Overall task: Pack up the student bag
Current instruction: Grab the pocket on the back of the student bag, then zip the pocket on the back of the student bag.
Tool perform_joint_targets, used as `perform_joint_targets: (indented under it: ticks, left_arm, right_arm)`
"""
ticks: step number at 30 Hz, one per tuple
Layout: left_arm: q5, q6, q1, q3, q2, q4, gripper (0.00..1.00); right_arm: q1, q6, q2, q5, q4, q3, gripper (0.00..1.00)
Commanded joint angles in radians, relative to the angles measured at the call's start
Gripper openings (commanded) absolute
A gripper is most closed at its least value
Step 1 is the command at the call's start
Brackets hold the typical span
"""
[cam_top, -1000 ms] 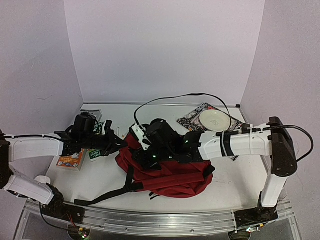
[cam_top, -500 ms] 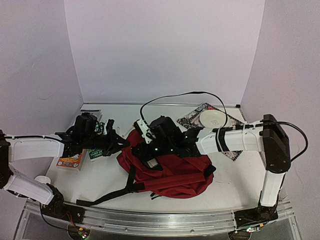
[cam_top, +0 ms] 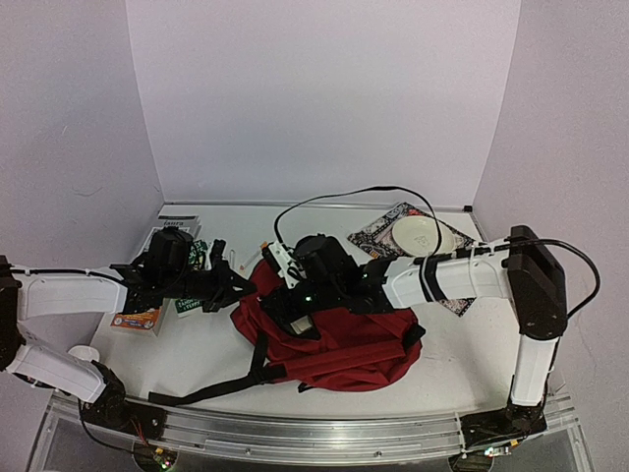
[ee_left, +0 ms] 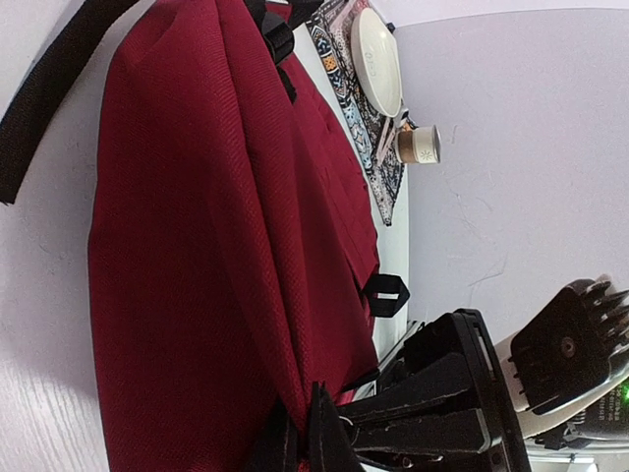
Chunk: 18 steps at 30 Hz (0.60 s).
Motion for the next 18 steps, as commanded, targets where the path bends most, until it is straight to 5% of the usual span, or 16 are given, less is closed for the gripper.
perform_joint_targets:
  ticks: [1,18]
  left_arm:
    - [-0.03,0.034,-0.006,0.006,-0.035,0.101,0.0]
    - [-0.005,0.111,-0.019,0.045,-0.038,0.055,0.0]
  right_arm:
    - [0.003,-0.011,-0.103,0.018,-0.02,-0.05,0.0]
    - [0.003,-0.004,-0.099,0.022,-0.122,-0.021,0.08]
